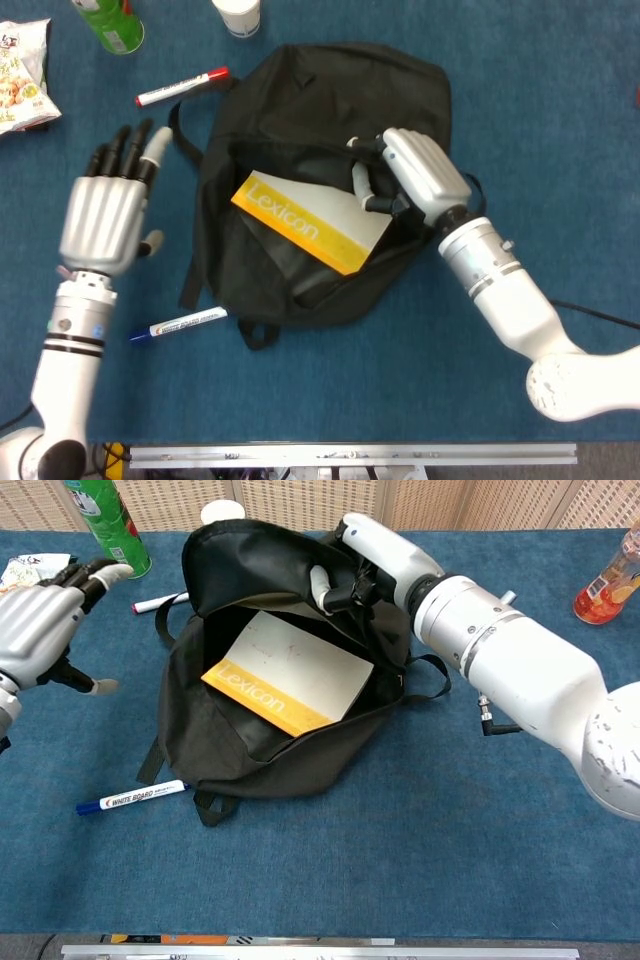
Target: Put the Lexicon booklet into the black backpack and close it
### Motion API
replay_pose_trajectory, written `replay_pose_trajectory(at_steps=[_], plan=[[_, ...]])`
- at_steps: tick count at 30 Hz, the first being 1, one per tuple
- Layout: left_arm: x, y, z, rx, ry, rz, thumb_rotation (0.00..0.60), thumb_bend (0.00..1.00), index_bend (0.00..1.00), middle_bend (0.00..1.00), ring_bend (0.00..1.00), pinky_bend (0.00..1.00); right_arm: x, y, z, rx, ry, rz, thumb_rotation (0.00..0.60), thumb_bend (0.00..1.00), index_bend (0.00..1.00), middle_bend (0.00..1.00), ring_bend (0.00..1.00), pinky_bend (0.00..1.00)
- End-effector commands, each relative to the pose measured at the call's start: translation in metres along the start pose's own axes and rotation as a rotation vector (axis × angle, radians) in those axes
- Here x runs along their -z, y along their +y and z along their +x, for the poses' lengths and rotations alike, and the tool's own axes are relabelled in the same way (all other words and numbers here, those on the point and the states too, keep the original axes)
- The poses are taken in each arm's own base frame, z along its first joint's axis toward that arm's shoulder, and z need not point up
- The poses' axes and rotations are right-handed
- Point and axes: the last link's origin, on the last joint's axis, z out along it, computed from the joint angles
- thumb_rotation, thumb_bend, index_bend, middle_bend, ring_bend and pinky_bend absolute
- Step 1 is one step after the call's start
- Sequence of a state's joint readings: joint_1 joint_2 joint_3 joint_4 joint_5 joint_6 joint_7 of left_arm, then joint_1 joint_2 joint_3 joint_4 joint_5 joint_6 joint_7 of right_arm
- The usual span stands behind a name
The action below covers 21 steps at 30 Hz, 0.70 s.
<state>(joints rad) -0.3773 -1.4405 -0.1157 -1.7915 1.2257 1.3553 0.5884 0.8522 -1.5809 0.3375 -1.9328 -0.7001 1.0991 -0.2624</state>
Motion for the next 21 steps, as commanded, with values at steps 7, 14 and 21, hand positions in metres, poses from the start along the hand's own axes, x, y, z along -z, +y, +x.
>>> replay_pose_trajectory(at_steps=[7, 14, 21], plan=[[0.001, -0.031, 0.021, 0.021, 0.044, 0.071, 0.6, 0.03, 0.0, 0.0, 0.0, 0.16, -0.001, 0.004, -0.023, 0.074, -0.123, -0.003, 0.6, 0.0, 0.21, 0.24, 0.17, 0.36], [0.001, -0.044, 0.03, -0.002, 0.054, 0.079, 0.6, 0.03, 0.0, 0.0, 0.0, 0.16, 0.005, 0.008, -0.003, 0.073, -0.075, -0.002, 0.6, 0.0, 0.1, 0.21, 0.15, 0.33], [0.007, -0.055, 0.035, 0.027, 0.065, 0.073, 0.6, 0.03, 0.0, 0.0, 0.0, 0.16, 0.035, 0.035, 0.042, 0.121, 0.023, -0.048, 0.6, 0.01, 0.1, 0.25, 0.15, 0.33]])
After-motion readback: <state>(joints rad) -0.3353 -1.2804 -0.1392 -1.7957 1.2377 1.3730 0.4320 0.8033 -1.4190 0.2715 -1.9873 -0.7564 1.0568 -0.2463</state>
